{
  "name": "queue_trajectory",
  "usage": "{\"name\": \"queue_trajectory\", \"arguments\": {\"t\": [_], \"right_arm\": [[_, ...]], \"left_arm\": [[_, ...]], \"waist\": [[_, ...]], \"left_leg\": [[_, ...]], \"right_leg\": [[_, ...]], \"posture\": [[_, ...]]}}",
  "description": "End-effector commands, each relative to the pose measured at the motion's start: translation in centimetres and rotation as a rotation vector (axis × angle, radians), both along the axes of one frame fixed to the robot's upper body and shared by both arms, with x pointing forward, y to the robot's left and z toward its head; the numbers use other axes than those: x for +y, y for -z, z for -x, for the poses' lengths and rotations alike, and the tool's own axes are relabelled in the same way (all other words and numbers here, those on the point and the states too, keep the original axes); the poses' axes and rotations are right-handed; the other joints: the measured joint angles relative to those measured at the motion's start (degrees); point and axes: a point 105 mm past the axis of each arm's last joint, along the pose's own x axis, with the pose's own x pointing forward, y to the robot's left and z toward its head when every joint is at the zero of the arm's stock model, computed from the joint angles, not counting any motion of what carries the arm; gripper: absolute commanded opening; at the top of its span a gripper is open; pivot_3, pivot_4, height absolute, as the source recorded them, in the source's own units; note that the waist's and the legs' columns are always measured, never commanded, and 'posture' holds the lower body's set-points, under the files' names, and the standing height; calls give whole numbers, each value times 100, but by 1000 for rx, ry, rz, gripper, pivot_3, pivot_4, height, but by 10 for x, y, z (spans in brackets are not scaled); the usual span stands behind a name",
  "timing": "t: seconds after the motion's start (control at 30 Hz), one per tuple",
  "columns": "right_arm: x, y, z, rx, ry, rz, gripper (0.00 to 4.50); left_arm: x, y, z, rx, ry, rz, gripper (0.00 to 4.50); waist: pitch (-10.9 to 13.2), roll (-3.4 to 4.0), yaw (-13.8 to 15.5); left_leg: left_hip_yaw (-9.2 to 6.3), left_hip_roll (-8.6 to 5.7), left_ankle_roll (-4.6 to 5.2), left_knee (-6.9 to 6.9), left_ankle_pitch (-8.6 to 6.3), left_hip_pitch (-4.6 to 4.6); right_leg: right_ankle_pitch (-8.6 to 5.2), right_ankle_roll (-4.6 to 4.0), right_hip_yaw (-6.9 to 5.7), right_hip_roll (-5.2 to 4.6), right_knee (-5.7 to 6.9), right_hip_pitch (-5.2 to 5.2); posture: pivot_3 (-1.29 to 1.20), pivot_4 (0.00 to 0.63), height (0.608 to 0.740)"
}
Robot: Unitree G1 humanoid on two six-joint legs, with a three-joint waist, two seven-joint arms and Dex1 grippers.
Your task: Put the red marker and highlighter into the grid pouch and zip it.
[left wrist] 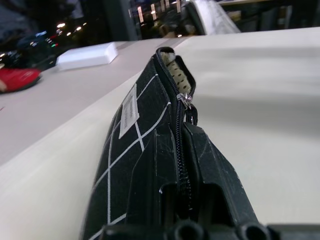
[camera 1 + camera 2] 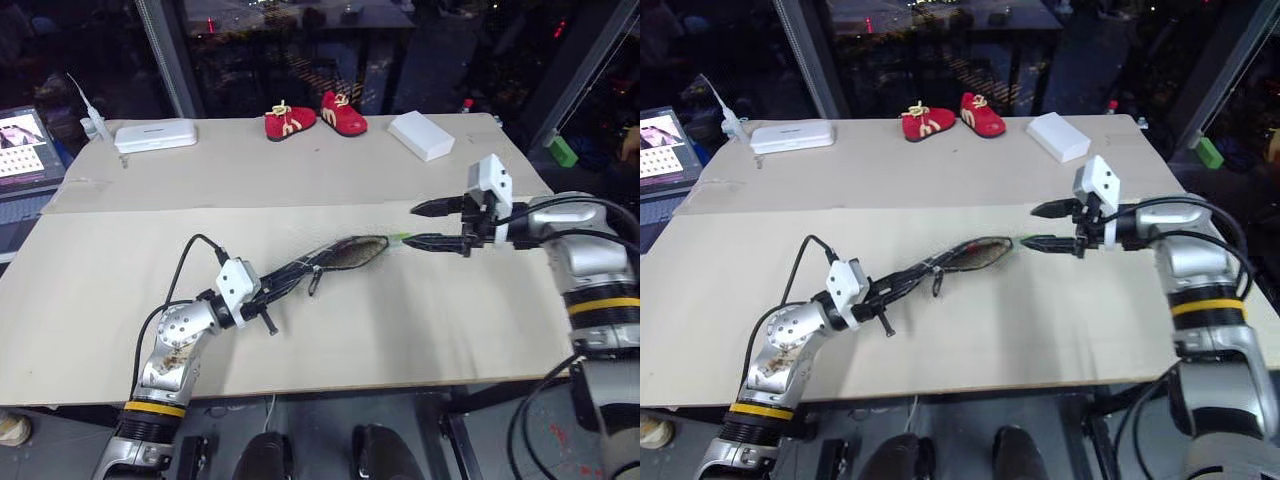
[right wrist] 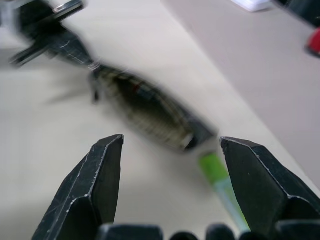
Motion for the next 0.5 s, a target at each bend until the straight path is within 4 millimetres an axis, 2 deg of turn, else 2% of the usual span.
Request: {"name": "queue_trajectory", "arguments": {"t": [0.03,0.2,0.33,0.5], "right_arm": [[-2,3,-19,-56,53,35,3456],[0,28,-35,-35,91,120,3456],[-1,34,-42,-38,123,154,3456],[3,41,-49,-24,162,185,3456]], "left_arm": [[5,-13,0,-48,-18,10,0],[12,-14,2,-51,-48,6,0],[17,-15,3,-54,-71,2,0],[33,-17,2,-54,-134,0,0]], "waist": [[0,0,9],[0,1,22],[2,3,29],[2,4,15]], "left_leg": [[2,0,-2,0,1,-1],[21,-1,-2,-4,1,-19],[49,4,-2,-7,1,-22],[61,5,-1,-7,0,-13]], "right_leg": [[-1,0,2,2,3,-3],[-2,4,6,2,3,-15],[-3,5,4,-4,-4,-16],[-2,5,6,-13,2,-13]], "posture": [[0,150,740],[0,150,740],[0,150,740],[0,150,740]]}}
